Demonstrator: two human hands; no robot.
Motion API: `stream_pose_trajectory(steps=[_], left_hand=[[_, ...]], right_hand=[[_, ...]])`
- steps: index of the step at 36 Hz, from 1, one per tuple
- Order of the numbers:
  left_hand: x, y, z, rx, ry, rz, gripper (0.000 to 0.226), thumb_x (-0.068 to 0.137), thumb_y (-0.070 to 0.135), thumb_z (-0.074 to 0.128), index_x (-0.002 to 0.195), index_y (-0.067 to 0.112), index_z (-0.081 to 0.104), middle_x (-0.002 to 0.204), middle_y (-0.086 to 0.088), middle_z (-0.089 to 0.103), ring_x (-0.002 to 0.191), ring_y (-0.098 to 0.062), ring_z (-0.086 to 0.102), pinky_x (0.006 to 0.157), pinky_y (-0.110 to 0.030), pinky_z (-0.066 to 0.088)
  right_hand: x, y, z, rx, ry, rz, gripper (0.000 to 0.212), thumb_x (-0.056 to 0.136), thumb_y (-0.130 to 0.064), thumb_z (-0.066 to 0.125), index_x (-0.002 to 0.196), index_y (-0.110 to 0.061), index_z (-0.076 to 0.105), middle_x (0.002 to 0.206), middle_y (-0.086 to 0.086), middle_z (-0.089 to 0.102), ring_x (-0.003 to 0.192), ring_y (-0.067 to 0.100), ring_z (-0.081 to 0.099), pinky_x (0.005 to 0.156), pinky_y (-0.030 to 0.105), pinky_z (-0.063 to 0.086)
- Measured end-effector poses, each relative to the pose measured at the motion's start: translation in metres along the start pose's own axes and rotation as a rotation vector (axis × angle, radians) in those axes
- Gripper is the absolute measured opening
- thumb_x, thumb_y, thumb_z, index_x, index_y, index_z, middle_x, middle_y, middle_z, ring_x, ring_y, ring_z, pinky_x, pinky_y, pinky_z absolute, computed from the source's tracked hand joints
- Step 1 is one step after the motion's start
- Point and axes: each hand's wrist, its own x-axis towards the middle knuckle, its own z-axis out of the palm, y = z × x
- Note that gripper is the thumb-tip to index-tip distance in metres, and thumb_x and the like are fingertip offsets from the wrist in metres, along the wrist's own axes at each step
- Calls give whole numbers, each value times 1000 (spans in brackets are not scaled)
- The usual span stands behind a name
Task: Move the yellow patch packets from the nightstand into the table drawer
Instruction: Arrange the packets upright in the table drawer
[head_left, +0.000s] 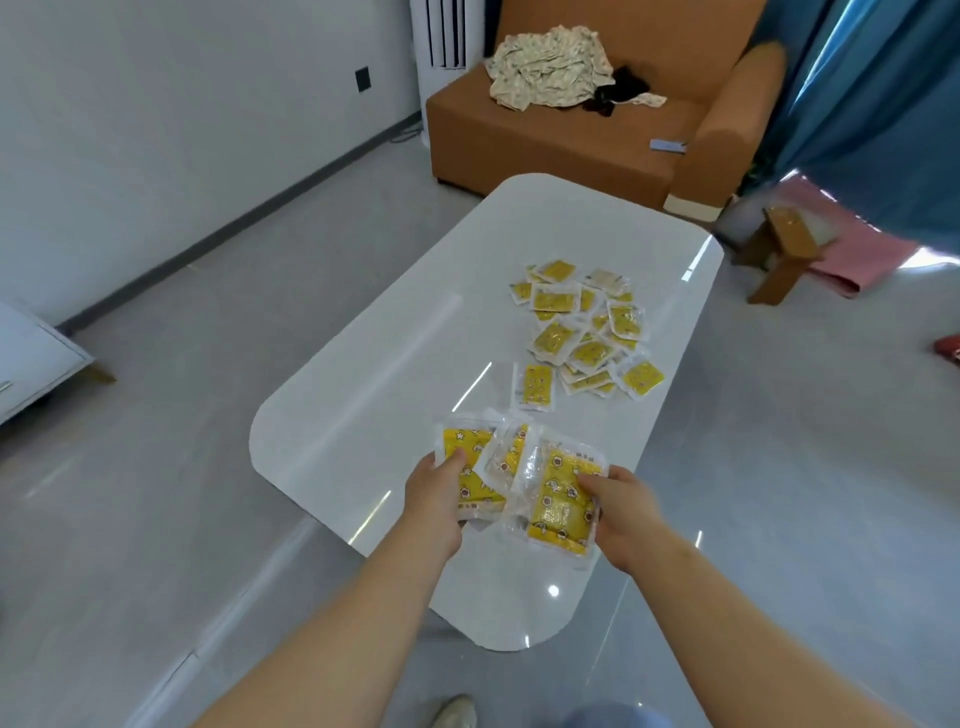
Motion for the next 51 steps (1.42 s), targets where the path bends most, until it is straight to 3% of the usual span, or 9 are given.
stream_pose_trajectory(steps=[13,23,29,32,39,43,45,47,51], left_hand=[[90,-4,238,-44,137,-45,5,94,16,54,96,16,58,90,-7,65,77,-24,63,72,-34,52],[148,17,365,-132,249,-29,32,88,8,61,118,10,49,95,-15,65,82,-34,65,85,-56,52],[201,43,430,-93,190,41,44,87,8,63,120,29,42,96,-8,58,64,-19,59,47,-24,51],[222,56,458,-24,177,86,52,92,11,57,130,40,37,108,-5,46,76,-13,55,50,-22,45],[249,50,514,-35,343,5,35,91,-4,38,95,21,63,67,-4,50,53,-16,42,50,-24,34],[248,27,549,-147,440,41,15,94,18,50,94,23,64,91,-2,59,81,-20,56,73,-32,46],[244,11,567,-156,482,76,6,90,22,59,95,21,62,94,2,55,77,-13,54,66,-20,48],[242,-8,583,-135,550,88,22,84,16,68,102,19,57,94,13,49,72,-5,51,54,-9,44],[237,-47,606,-227,627,64,45,73,2,75,97,30,48,105,5,50,70,-15,54,56,-23,46]], right_hand=[[190,-151,-112,-79,-96,73,11,90,3,52,97,-6,54,89,13,62,86,33,61,89,52,49],[303,-249,-153,-297,-132,129,26,90,-1,54,116,3,55,107,21,65,94,37,64,89,54,50],[382,-298,-151,-386,-160,121,20,89,-4,57,108,-2,58,104,20,65,94,36,65,87,53,52],[416,-320,-152,-436,-175,111,21,90,-8,57,110,-2,57,106,19,65,95,34,64,88,51,52],[473,-362,-163,-562,-282,95,9,91,-12,57,99,-9,54,98,12,62,88,30,62,81,42,53],[499,-373,-179,-654,-395,77,5,92,-13,56,93,-13,51,89,7,60,81,25,60,77,38,52],[510,-375,-190,-723,-455,74,6,92,-13,56,91,-13,51,86,5,58,77,23,59,73,36,51],[519,-373,-201,-796,-518,77,6,92,-13,56,89,-12,51,85,5,58,73,20,59,68,32,52],[529,-358,-221,-916,-588,79,14,90,-14,60,79,-14,51,80,5,59,69,18,59,69,34,53]])
